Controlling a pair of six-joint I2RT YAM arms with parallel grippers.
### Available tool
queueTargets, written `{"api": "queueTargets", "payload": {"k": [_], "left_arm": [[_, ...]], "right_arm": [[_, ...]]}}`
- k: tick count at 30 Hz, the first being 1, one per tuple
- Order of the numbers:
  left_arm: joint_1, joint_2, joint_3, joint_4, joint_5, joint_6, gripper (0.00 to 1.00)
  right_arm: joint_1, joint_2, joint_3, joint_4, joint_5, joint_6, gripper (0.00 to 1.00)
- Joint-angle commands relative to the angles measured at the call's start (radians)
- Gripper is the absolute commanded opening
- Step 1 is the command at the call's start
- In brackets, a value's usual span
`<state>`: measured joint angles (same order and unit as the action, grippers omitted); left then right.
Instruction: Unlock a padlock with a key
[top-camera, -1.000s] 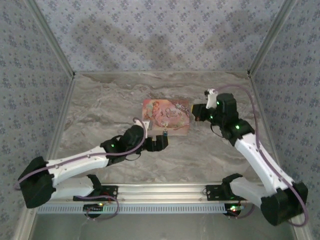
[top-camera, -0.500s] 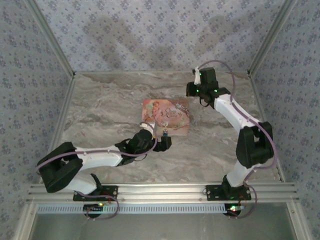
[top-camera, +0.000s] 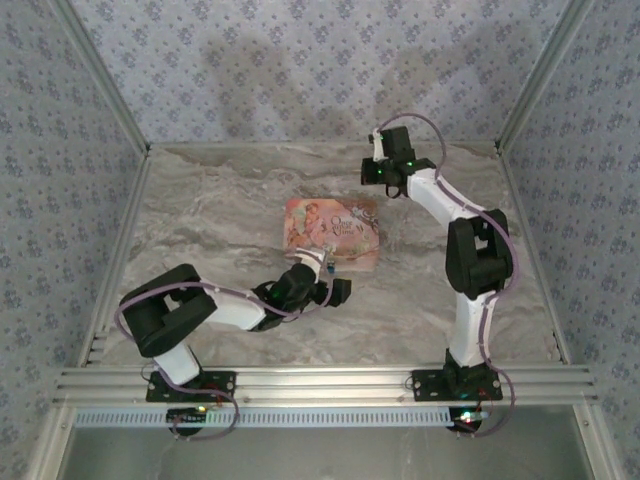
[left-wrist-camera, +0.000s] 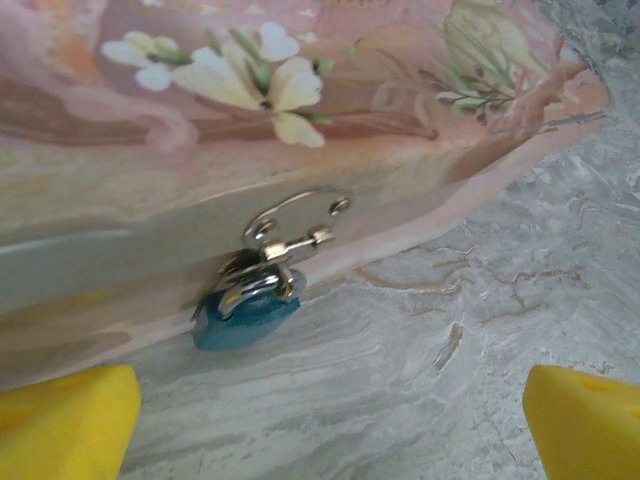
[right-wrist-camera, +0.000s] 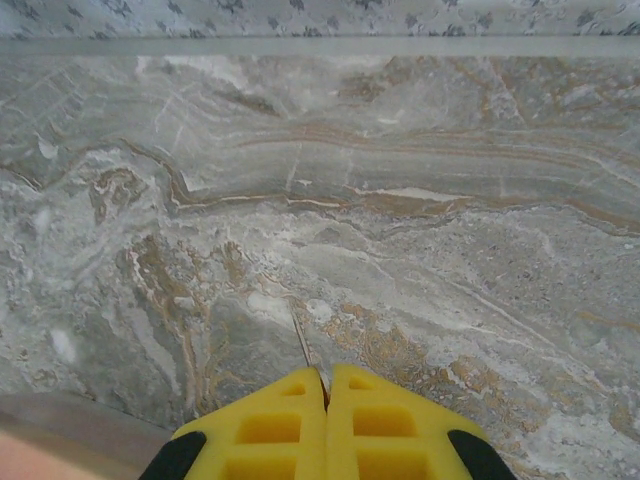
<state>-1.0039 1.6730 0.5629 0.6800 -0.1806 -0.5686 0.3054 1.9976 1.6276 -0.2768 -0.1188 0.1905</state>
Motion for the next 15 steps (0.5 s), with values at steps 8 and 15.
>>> {"api": "queueTargets", "payload": {"k": [8, 15], "left_arm": [[-0.006, 0.117, 0.107, 0.079, 0.010, 0.101, 0.98], [0.000, 0.161, 0.119, 0.166, 0.093, 0.115, 0.92]], "right_arm": [[0.019, 0.055, 0.034, -0.036, -0.007, -0.057, 0.00], [0.028, 0.070, 0.029, -0.046, -0.018, -0.071, 0.00]]}}
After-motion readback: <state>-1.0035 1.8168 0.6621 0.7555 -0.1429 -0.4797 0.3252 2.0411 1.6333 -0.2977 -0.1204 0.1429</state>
